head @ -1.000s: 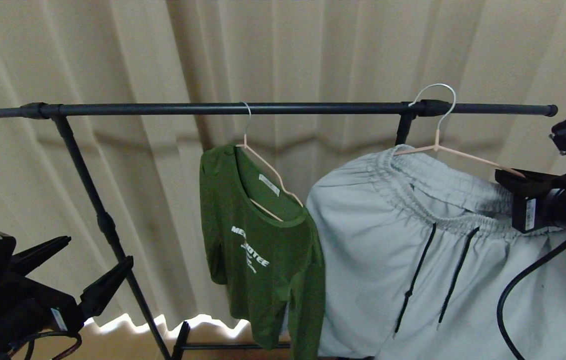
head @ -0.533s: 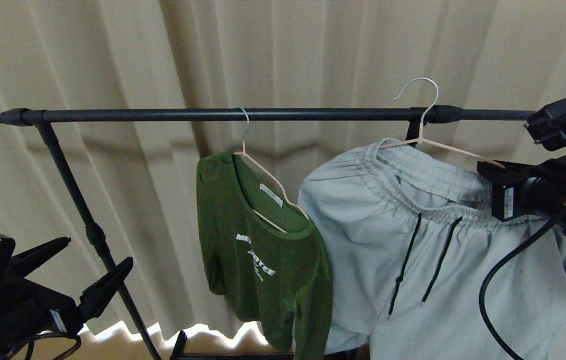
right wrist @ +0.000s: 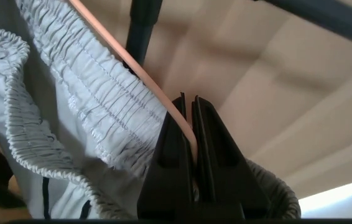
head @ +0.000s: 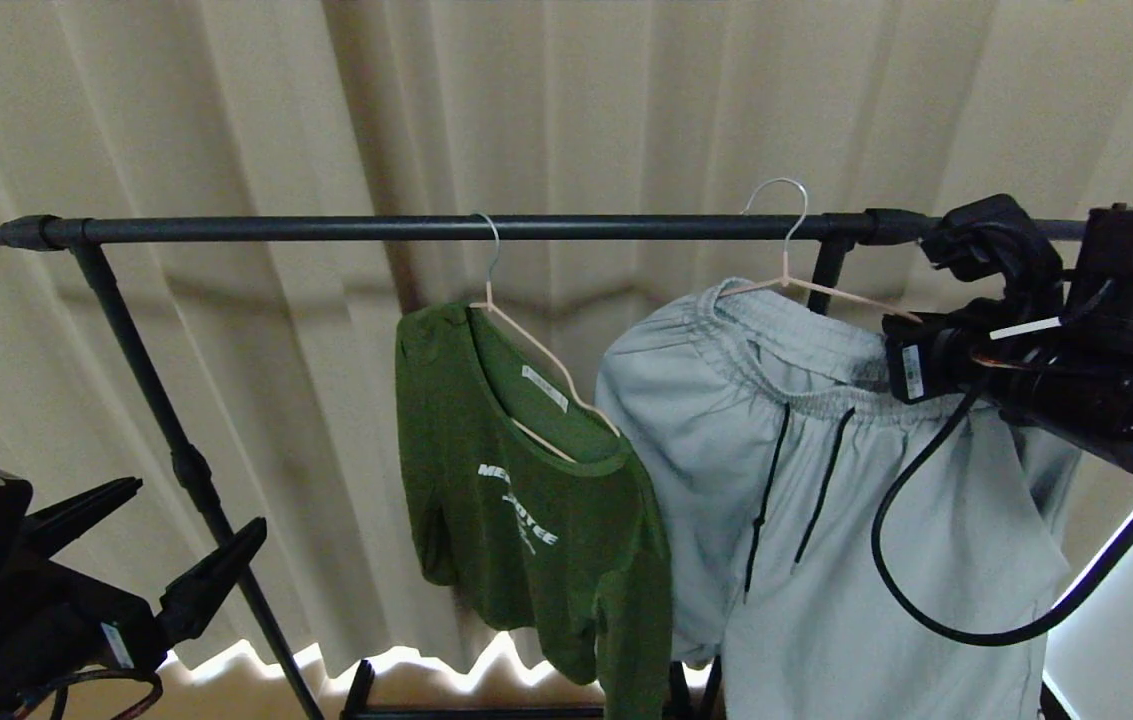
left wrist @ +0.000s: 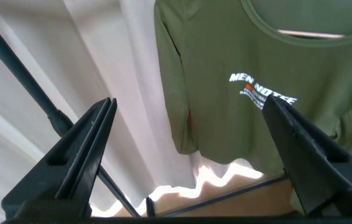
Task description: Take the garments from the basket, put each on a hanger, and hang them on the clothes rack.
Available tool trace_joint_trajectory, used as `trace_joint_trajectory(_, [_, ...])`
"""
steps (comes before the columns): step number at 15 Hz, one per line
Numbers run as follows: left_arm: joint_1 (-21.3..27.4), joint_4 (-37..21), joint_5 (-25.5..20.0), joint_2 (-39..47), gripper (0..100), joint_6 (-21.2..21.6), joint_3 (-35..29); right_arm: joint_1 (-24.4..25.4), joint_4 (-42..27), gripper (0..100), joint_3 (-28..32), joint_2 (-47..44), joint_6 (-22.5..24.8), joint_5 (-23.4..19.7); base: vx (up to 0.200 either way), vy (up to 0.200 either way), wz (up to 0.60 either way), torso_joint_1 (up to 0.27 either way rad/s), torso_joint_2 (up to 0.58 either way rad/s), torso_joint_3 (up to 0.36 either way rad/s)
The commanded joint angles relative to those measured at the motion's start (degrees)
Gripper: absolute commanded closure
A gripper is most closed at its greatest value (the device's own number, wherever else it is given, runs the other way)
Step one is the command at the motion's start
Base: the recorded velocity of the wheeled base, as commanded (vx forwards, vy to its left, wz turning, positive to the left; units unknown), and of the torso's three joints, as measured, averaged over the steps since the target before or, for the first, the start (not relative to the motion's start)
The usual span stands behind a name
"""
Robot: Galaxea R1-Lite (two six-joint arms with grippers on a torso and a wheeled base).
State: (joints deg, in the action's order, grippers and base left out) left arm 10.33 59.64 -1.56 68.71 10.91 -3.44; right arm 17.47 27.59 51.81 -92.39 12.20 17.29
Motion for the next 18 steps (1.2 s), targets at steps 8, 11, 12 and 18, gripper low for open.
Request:
trace_joint_trajectory(8, [0.05, 0.04, -0.02, 0.29, 0, -0.01, 0.19, 5.03, 0.1, 100, 2.15, -5.43, -0.07, -0.06, 0.0, 0.0, 0.0, 0.0, 0.0, 0.0])
trace_joint_trajectory(11, [0.05, 0.04, -0.02, 0.02, 0, -0.01, 0.54, 6.0, 0.1, 100, 3.03, -6.66, -0.16, -0.06, 0.0, 0.0, 0.0, 0.0, 0.0, 0.0])
trace_joint_trajectory(12, [0.05, 0.04, -0.02, 0.02, 0, -0.01, 0.45, 6.0, 0.1, 100, 3.12, -6.84, -0.07, -0.06, 0.0, 0.0, 0.0, 0.0, 0.0, 0.0])
trace_joint_trajectory(18, [0.05, 0.04, -0.02, -0.42, 0, 0.08, 0.54, 6.44, 0.1, 0, 2.77, -6.92, -2.8, -0.76, 0.0, 0.0, 0.0, 0.0, 0.0, 0.0])
